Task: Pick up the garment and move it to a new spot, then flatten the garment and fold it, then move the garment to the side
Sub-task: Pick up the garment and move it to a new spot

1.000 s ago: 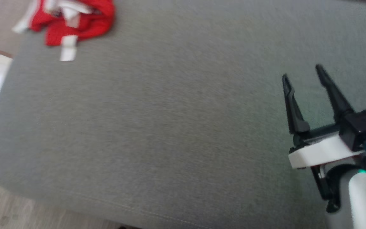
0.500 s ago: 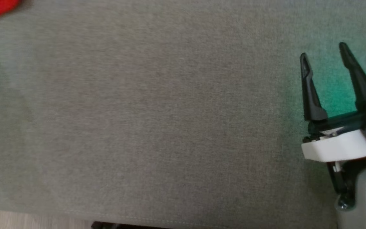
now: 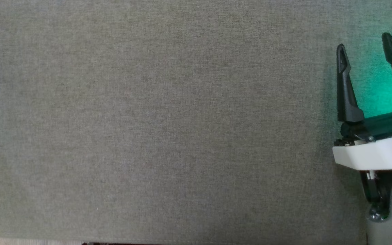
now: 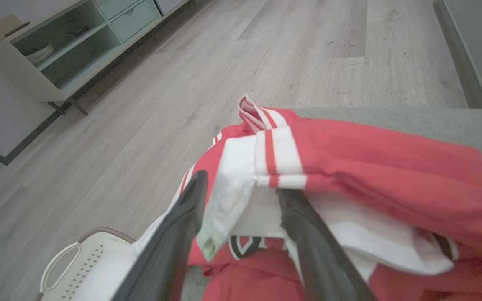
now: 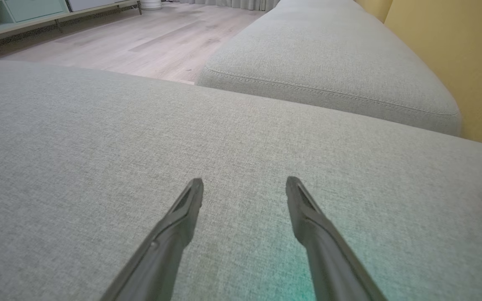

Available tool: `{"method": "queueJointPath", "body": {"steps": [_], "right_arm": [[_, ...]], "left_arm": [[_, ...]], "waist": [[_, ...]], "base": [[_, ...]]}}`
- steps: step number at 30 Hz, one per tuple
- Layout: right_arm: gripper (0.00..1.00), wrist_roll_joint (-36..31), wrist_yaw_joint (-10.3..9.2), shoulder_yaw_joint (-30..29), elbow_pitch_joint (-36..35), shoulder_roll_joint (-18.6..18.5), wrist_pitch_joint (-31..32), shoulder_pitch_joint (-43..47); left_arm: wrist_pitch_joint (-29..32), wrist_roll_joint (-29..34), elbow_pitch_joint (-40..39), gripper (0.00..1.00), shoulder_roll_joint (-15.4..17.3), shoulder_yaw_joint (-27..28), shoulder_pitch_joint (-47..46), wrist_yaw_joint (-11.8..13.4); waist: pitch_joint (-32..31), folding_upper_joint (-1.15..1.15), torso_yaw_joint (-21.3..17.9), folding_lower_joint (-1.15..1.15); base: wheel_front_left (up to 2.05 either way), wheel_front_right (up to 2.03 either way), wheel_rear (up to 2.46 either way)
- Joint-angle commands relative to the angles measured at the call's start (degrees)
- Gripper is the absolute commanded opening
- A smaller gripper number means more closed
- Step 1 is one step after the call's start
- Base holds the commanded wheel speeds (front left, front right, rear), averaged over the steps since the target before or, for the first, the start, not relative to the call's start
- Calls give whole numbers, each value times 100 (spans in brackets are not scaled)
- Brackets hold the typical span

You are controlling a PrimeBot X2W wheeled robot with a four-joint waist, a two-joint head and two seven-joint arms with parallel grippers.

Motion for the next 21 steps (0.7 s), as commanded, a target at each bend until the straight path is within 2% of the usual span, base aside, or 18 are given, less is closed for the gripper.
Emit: {"method": "queueJointPath", "body": {"steps": [1, 2, 13, 21], "right_arm": [[100, 20, -4, 124, -213, -10, -53, 27], [100, 22, -4, 126, -200, -10, -63, 24], [100, 194, -4, 199, 205, -10, -282, -93], [100, 548, -4, 173, 762, -10, -584, -83]], "left_arm": [[-100, 51, -9, 33, 492, 182, -178, 35], [-144, 63, 50, 0, 486, 169, -223, 14], [-720, 331, 273, 0, 480, -66, -568, -123], [-609, 735, -379, 0, 388, -601, -956, -437]], "waist": [[-9, 0, -2, 0], [-20, 0, 0, 0], [-547, 0, -50, 0], [-1514, 0, -198, 0]], "base": [[0, 0, 0], [0, 0, 0], [0, 0, 0], [0, 0, 0]]}}
